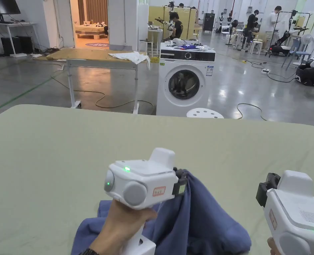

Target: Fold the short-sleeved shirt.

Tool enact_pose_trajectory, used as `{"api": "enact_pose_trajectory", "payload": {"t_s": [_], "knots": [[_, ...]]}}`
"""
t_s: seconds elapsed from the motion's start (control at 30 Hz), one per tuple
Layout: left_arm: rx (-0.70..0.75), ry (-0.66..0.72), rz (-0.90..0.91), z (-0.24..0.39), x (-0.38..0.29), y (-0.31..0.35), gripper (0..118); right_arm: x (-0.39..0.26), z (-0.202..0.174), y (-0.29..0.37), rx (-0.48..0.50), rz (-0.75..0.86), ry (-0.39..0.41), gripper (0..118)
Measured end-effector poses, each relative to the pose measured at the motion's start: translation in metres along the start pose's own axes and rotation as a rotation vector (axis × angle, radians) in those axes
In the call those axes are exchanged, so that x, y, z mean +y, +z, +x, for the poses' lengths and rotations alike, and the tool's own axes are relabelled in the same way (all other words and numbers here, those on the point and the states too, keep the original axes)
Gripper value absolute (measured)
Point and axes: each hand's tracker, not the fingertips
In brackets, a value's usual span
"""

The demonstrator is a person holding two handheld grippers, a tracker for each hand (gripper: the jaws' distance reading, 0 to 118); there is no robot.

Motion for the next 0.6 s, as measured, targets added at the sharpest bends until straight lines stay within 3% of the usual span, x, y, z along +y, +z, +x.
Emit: {"api": "enact_pose_trajectory", "payload": {"t_s": [0.1, 0.2, 0.23, 0.33, 0.5, 0.57, 0.6], "knots": [[0.009, 0.007, -0.009, -0.010, -0.024, 0.002, 24, -0.003, -0.001, -0.001, 0.003, -0.010, -0.001, 2], [0.043, 0.015, 0.000, -0.026, -0.034, 0.014, 70, -0.004, -0.007, -0.002, 0.020, -0.014, 0.006, 2], [0.062, 0.026, 0.013, -0.032, -0.035, 0.021, 74, -0.003, -0.009, -0.002, 0.028, -0.013, 0.010, 2], [0.110, 0.058, 0.112, -0.056, -0.035, 0.048, 74, 0.003, -0.019, -0.003, 0.051, 0.001, 0.025, 2], [0.317, 0.078, 0.285, -0.089, -0.035, 0.097, 72, 0.012, -0.038, -0.003, 0.089, 0.033, 0.054, 2], [0.398, 0.079, 0.316, -0.102, -0.040, 0.113, 57, 0.013, -0.046, -0.001, 0.103, 0.044, 0.055, 2], [0.430, 0.074, 0.322, -0.107, -0.042, 0.119, 43, 0.013, -0.049, 0.000, 0.108, 0.048, 0.055, 2]]}}
